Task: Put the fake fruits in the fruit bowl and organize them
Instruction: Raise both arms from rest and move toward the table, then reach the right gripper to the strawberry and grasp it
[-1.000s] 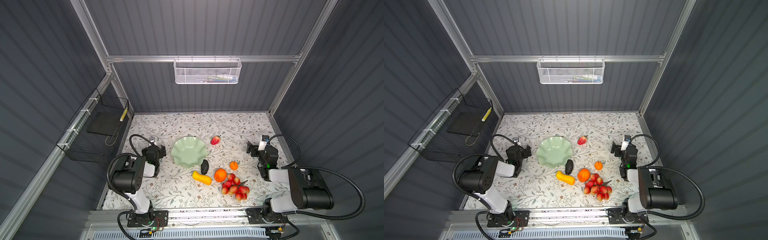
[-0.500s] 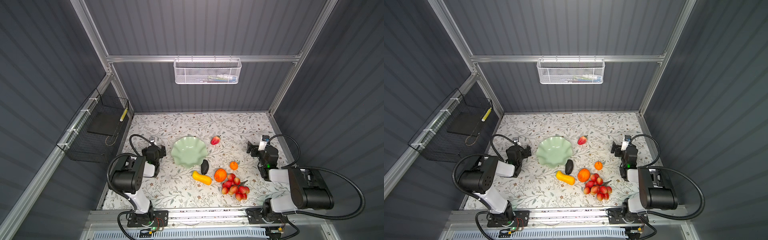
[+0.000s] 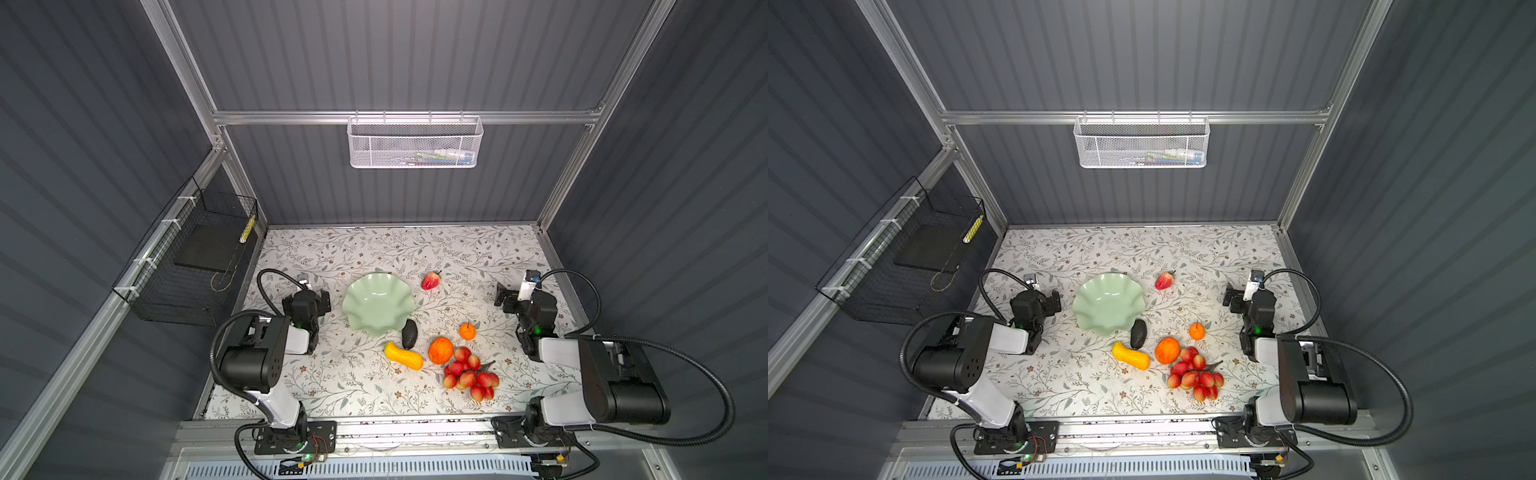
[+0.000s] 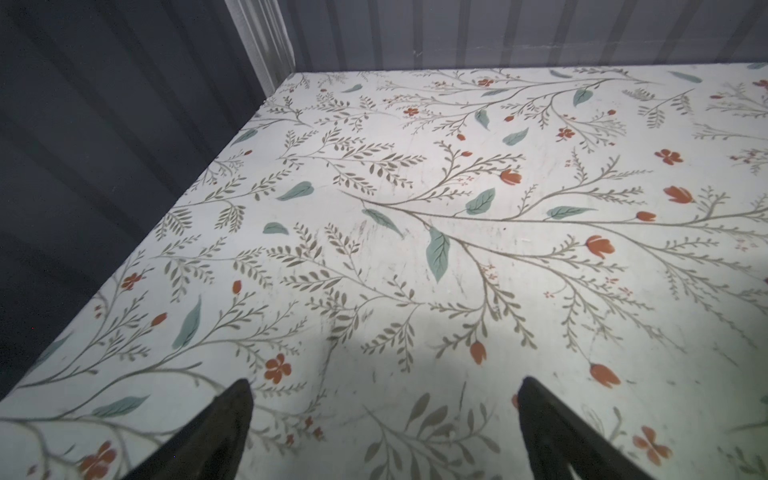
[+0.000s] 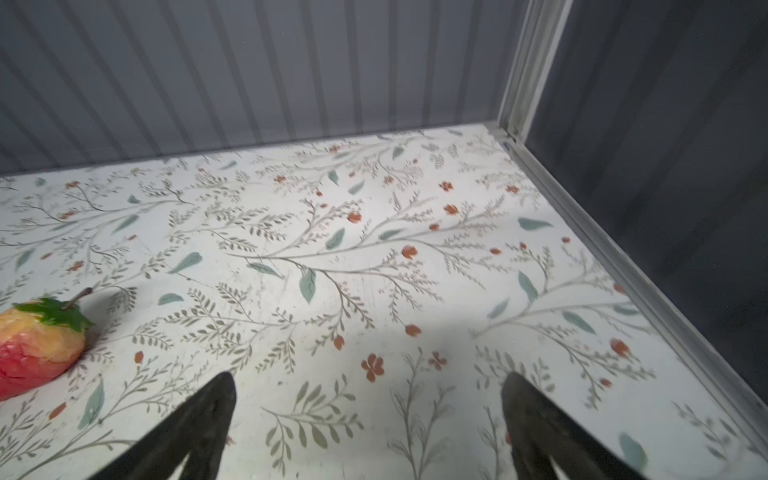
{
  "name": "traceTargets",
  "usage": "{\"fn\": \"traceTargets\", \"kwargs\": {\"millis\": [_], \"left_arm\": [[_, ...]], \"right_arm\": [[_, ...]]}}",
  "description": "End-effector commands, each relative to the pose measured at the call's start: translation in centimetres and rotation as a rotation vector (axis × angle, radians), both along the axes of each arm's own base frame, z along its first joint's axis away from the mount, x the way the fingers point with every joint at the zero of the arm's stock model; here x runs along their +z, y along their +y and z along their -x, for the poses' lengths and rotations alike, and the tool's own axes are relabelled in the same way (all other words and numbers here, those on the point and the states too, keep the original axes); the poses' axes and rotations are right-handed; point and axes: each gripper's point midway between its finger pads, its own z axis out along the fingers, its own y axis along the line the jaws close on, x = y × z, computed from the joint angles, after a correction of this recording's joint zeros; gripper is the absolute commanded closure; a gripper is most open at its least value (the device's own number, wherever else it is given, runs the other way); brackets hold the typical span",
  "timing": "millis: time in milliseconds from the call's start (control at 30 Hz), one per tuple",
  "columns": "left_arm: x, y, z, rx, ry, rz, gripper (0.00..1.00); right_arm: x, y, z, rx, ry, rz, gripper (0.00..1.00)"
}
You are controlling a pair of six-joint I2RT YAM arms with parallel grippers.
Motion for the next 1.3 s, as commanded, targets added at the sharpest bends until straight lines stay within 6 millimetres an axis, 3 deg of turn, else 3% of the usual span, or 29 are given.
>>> {"fn": "traceTargets", "kwargs": {"millis": [0, 133, 267, 400, 500, 667, 867, 1000, 1267], "left_arm": [[5.4, 1.8, -0.1, 0.127, -0.059, 0.033, 0.00], [11.8, 2.2, 0.4, 0.192, -0.110, 0.139, 0.00], [17.6, 1.1, 0.8, 0.133, -0.136, 0.190, 0.00], [20.3, -0.8, 0.7, -0.022, -0.110, 0.117, 0.00], [20.5, -0.3, 0.6, -0.017, -0.100, 0.055, 0.00], [19.0, 0.0, 0.8, 0.015, -0.093, 0.086, 0.00], [19.6, 0.3, 1.6, 0.022, -0.100, 0.073, 0.00], [20.1, 0.5, 2.2, 0.028, -0.123, 0.068, 0.00], [20.4, 0.2, 2.6, 0.013, -0.132, 0.079, 0.00]], "right_arm": [[4.1, -1.9, -0.7, -0.133, 0.036, -0.020, 0.01], [8.9, -1.4, -1.2, -0.178, -0.028, -0.228, 0.01], [9.5, 1.4, -1.5, -0.019, -0.023, -0.358, 0.01], [9.2, 4.7, -2.5, 0.072, 0.102, -0.474, 0.01], [7.9, 7.6, -3.3, 0.084, 0.249, -0.474, 0.02], [5.3, 13.2, -4.8, 0.105, 0.440, -0.441, 0.03], [1.8, 18.8, -7.1, 0.125, 0.565, -0.412, 0.06], [-0.9, 21.0, -8.3, 0.098, 0.632, -0.375, 0.08], [-5.0, 23.5, -9.5, 0.065, 0.698, -0.344, 0.12]]}}
